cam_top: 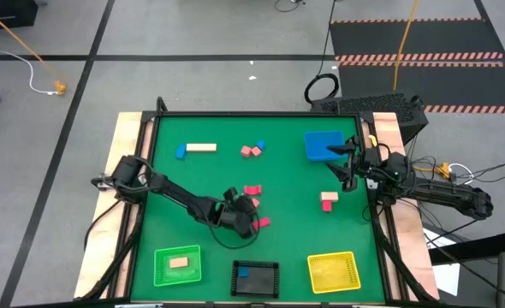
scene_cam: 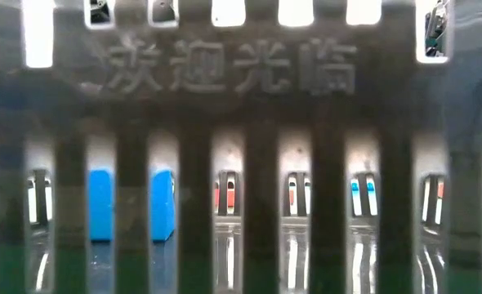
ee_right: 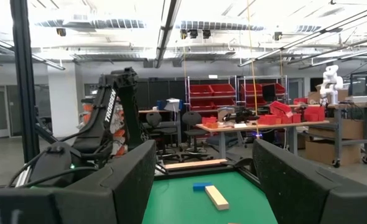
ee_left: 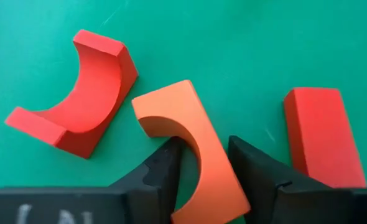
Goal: Sort & place blocks by color
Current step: Put the orange block into the blue bin
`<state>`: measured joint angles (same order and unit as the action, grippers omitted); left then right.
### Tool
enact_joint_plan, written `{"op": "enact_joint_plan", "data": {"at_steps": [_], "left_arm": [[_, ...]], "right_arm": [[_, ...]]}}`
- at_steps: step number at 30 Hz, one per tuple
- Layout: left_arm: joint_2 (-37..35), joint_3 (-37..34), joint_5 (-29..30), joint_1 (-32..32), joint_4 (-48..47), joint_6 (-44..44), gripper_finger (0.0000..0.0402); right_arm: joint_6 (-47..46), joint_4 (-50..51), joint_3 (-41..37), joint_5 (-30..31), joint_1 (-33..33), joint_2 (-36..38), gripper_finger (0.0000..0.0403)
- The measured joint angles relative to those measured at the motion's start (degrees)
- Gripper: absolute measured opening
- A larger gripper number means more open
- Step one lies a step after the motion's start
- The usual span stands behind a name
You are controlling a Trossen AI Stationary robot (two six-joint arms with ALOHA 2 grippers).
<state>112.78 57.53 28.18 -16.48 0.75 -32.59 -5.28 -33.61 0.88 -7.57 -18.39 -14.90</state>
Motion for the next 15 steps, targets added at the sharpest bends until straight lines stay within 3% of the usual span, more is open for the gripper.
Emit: {"op": "enact_joint_plan", "data": {"at_steps": [6, 15], "left_arm": [[-0.4, -0.08, -0.13, 0.03, -0.87, 2.01, 0.012], [-4.09, -0.4, -5.93, -0.15, -1.12, 5.96, 0.012]], "right_arm": [[0.0, 0.03, -0.01, 0.0, -0.01, 0.0, 0.0258], [-0.01, 0.04, -0.02, 0.0, -0.01, -0.01, 0.0258]]}}
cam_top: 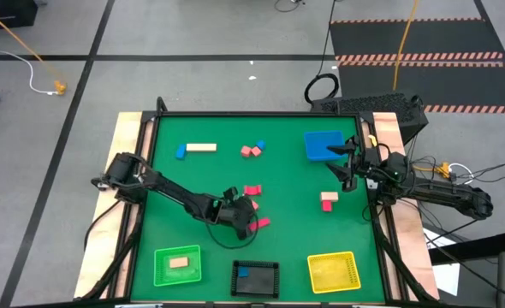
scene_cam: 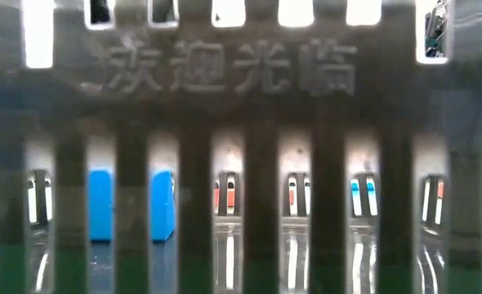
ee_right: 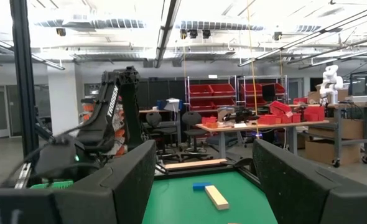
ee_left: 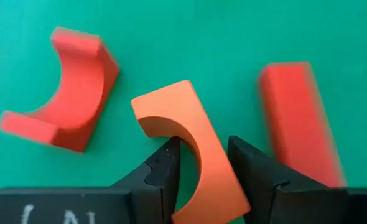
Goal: Sort & place blocks by color
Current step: Put the orange block into the blue bin
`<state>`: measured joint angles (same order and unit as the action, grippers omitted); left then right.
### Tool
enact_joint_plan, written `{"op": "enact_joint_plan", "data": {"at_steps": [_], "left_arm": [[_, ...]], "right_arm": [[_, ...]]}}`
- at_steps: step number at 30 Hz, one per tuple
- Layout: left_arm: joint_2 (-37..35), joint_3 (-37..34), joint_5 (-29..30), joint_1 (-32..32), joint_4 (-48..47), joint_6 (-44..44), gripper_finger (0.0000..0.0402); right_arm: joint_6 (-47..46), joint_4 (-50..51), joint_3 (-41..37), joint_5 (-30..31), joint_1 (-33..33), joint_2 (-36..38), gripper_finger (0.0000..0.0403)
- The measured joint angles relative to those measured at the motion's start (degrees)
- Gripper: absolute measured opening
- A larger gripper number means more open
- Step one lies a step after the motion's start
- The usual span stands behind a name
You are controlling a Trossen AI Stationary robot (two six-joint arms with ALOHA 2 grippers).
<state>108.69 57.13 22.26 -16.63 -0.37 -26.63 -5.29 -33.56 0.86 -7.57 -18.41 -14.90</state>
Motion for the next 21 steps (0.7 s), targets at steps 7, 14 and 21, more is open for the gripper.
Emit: {"op": "enact_joint_plan", "data": {"at_steps": [7, 14, 21], "left_arm": [[-5.65, 0.1, 0.02, -0.43, 2.9, 2.79, 0.012], [-7.57, 0.19, 0.1, -0.69, 9.21, 3.04, 0.012], [-7.57, 0.19, 0.23, 0.76, 17.51, 8.17, 0.012]], "right_arm": [[0.01, 0.0, 0.02, 0.02, 0.01, 0.01, 0.0258], [-0.01, -0.02, 0.01, 0.0, 0.0, -0.01, 0.0258], [-9.88, -1.9, 0.01, -0.25, 0.11, 0.01, 0.0258]]}}
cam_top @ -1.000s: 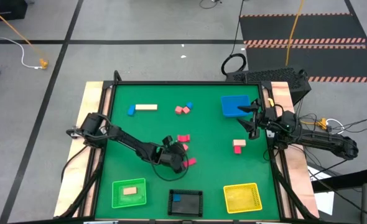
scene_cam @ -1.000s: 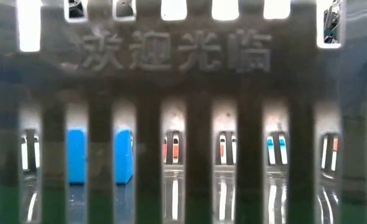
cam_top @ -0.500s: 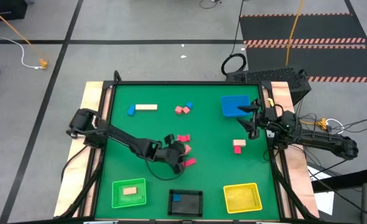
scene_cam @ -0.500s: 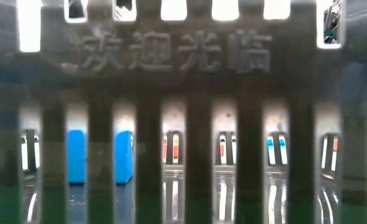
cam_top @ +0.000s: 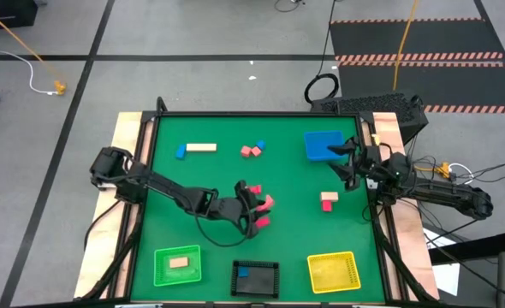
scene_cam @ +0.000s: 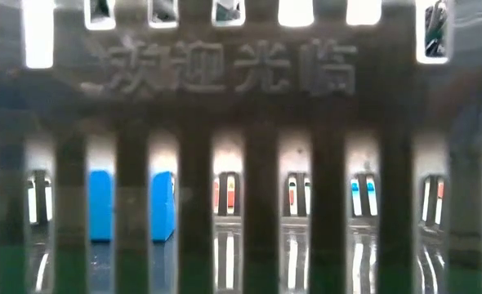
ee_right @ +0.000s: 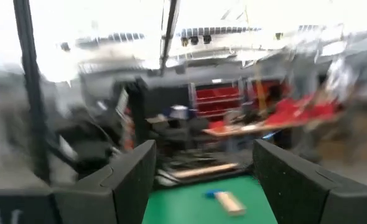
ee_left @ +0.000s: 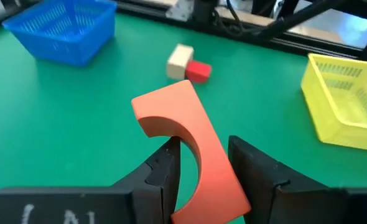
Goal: Sort & place blocks by color
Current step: Put the orange block into the blue bin
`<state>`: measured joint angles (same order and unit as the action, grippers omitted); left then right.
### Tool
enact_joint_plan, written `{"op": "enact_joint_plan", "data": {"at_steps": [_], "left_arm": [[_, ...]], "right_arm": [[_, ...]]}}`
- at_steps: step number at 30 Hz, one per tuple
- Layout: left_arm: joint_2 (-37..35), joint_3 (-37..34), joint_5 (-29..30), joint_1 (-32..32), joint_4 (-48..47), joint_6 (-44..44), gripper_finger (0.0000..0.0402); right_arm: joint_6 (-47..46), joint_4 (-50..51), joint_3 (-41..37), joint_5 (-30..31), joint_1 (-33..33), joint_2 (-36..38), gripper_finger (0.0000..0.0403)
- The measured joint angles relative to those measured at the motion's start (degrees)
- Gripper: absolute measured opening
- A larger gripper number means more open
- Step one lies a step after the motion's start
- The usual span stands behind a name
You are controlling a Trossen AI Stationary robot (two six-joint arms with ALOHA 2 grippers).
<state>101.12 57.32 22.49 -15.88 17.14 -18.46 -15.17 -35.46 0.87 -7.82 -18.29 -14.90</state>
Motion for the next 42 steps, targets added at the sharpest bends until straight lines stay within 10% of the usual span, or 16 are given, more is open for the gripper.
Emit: {"op": "enact_joint_plan", "data": {"at_steps": [6, 14, 34, 42], "left_arm": [[0.0, 0.0, -0.03, 0.37, 3.58, 17.0, 0.012], [0.0, 0.0, -0.04, 0.97, 5.3, 32.19, 0.012], [0.0, 0.07, -0.07, 10.6, 14.04, 38.85, 0.012], [0.0, 0.07, -0.6, 13.71, 12.96, 33.03, 0.0121]], "right_arm": [[-17.55, 0.39, -0.01, -0.75, 2.49, -0.8, 0.0258], [-20.86, -5.93, -0.01, 13.48, 10.64, -7.76, 0.0258], [-34.21, -13.32, 8.69, 15.11, 11.91, -29.55, 0.0258], [-45.56, 5.2, 18.26, 7.63, 10.69, -37.04, 0.0258]]}}
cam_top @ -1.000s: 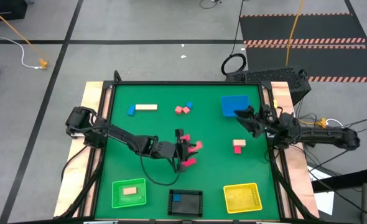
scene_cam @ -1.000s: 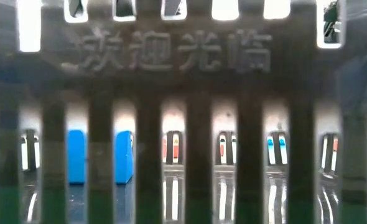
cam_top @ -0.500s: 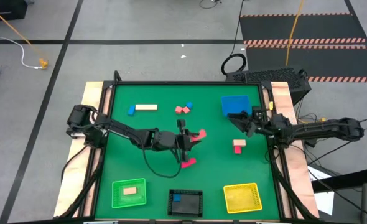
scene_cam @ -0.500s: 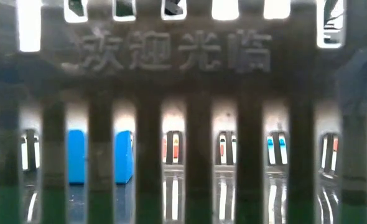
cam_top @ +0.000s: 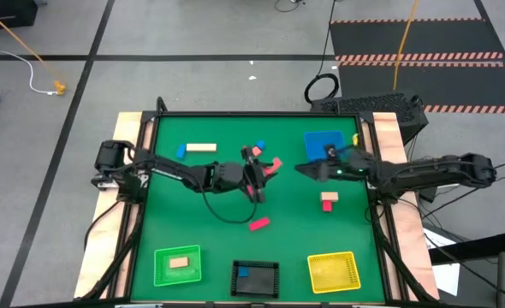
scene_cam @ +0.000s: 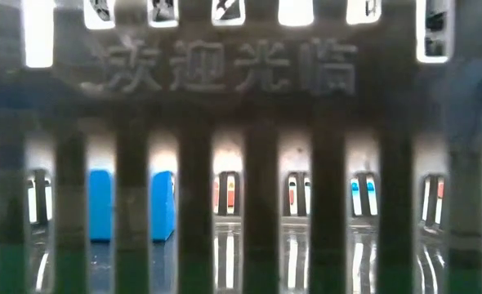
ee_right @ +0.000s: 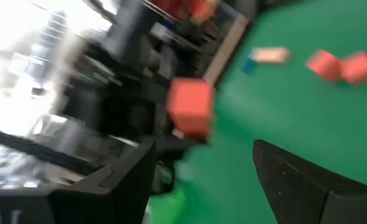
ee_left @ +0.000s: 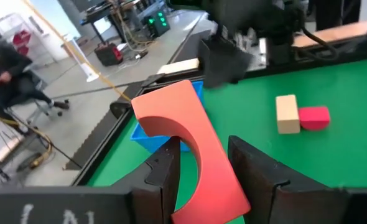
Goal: Sort & place blocks by color
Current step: Put the orange block into the blue bin
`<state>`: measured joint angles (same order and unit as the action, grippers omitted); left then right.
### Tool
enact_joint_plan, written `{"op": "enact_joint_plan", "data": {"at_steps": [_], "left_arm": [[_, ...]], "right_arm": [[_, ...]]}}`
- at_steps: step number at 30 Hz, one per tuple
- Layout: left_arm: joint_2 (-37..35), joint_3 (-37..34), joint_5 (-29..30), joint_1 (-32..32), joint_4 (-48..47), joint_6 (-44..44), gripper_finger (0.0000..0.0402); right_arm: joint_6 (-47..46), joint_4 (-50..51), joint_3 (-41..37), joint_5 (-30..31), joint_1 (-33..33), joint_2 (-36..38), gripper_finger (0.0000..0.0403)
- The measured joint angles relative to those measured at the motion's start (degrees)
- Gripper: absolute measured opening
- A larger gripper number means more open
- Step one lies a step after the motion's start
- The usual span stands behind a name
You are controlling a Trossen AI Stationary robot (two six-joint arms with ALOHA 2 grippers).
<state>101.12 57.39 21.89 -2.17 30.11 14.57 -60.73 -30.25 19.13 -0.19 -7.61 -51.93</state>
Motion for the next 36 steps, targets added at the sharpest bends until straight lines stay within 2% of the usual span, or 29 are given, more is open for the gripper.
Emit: {"op": "enact_joint_plan", "data": {"at_steps": [4, 7, 14, 18, 26, 36], "left_arm": [[0.0, 0.0, -2.39, 1.45, -0.13, -3.51, 0.0121], [0.0, 0.04, -3.64, 2.29, -1.75, -6.97, 0.0121], [0.0, 0.02, -6.05, 2.93, -4.99, -13.24, 0.0121], [0.5, 0.04, -6.96, 2.89, -4.67, -15.63, 0.0121], [3.35, 0.13, -7.09, 2.87, -5.08, -18.2, 0.0121], [3.82, 0.13, -6.88, 2.86, -2.95, -17.49, 0.0121]], "right_arm": [[1.01, 6.83, 5.41, -1.03, -1.15, -3.81, 0.0258], [1.55, 8.12, 7.82, -2.97, -2.45, -6.01, 0.0258], [1.7, 8.74, 9.19, -2.96, -4.13, -9.9, 0.0258], [1.55, 6.57, 9.19, -2.84, -4.11, -13.5, 0.0258], [1.58, -4.16, 9.22, -2.89, -3.92, -19.08, 0.0258], [1.43, -4.23, 9.19, -3.02, -2.81, -23.43, 0.0258]]}}
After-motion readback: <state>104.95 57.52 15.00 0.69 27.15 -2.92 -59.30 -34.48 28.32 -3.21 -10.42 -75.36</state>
